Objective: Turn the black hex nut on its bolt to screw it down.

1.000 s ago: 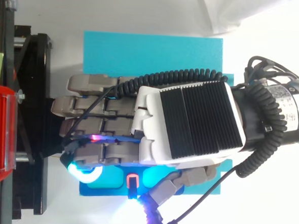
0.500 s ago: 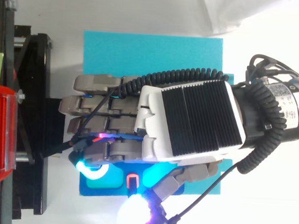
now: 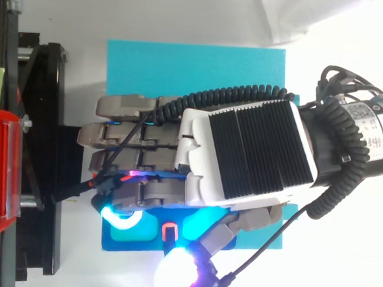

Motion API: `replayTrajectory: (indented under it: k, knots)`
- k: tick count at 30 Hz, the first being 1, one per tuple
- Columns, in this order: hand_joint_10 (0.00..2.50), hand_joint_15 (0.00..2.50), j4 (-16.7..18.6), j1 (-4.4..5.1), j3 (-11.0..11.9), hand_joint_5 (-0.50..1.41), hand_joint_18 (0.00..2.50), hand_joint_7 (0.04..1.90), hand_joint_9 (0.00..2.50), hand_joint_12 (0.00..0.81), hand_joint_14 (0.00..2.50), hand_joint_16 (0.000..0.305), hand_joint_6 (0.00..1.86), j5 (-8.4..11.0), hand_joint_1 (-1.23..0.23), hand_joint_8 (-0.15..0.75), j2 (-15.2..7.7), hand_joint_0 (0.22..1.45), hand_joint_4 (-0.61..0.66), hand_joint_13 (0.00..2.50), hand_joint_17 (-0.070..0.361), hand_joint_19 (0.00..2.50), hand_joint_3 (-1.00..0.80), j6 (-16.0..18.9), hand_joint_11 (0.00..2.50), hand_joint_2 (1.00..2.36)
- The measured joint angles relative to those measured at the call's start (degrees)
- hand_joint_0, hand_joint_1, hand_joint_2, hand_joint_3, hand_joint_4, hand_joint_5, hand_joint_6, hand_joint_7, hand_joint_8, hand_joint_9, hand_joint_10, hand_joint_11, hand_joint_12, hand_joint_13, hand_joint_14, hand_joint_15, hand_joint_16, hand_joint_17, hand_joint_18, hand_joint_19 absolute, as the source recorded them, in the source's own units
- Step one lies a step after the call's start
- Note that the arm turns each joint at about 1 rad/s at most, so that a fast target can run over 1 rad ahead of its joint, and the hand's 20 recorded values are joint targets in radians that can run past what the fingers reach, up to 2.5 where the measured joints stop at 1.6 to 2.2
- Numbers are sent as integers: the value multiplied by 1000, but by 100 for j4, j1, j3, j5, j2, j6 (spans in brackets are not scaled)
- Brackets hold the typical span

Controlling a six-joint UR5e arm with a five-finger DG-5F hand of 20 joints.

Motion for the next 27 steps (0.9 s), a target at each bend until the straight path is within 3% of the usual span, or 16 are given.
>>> replayTrajectory:
  k: [14, 27]
  knots:
    - [10, 135, 8, -14, 8, -198, 141, 764, 463, 345, 5, 42, 748, -97, -308, 314, 7, 492, 260, 381, 95, 134, -500, -5, 412, 1000]
    - [12, 136, -1, -141, 22, -198, 142, 769, 464, 345, 4, 42, 745, -305, -308, 312, 8, 493, 257, 386, 95, 130, -500, -106, 416, 1000]
